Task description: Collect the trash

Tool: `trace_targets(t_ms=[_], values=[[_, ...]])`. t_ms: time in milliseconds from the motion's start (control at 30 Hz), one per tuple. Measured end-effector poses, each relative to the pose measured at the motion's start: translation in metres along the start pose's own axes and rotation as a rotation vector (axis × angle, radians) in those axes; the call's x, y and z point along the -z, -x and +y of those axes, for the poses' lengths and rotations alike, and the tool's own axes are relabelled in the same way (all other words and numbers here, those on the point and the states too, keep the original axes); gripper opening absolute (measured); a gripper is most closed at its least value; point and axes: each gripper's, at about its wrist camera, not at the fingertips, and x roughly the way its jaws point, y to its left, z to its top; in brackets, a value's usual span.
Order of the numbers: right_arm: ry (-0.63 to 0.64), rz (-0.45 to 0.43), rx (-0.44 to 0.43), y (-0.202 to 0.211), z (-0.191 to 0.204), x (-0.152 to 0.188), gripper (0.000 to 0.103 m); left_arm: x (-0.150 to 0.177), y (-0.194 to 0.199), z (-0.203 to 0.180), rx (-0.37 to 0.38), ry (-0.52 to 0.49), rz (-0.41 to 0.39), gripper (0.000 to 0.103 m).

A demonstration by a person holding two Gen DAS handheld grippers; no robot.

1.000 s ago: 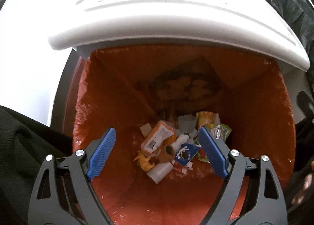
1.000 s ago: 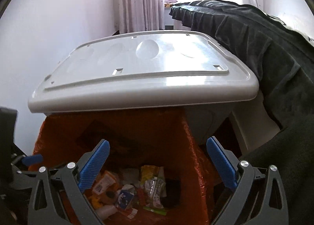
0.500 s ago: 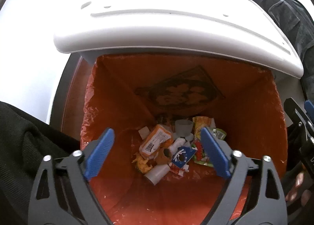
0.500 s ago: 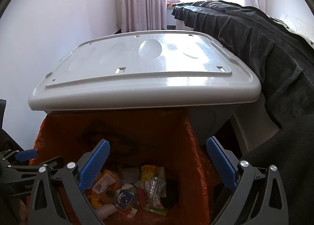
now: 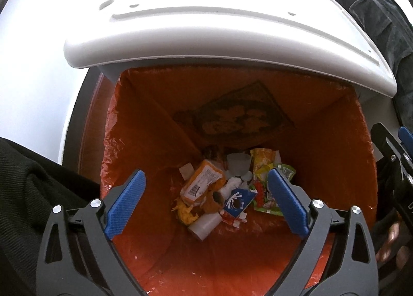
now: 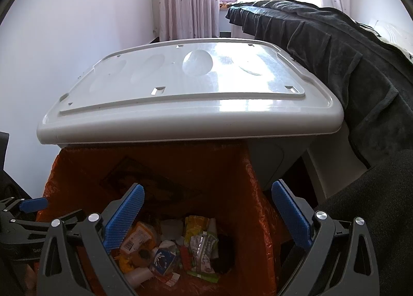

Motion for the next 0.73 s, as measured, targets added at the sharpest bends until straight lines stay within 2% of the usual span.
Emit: trace_targets(t_ms=[267, 500, 733], values=[[0.002, 0.005, 0.001, 0.000, -0.001, 0.000, 0.097, 0.000, 0.009, 0.001, 0.032, 0.004, -0.052, 0.093], [-0.011, -0.002, 0.005, 0.001, -0.003, 0.000, 0.097, -0.001, 0.016, -0.002, -0.026, -0.002, -0.080, 0.093], [-0.022, -0.009, 0.011, 0.002, -0.006, 0.000, 0.097, -0.002, 0.013, -0.001, -0.018, 0.004, -0.065, 0.093]])
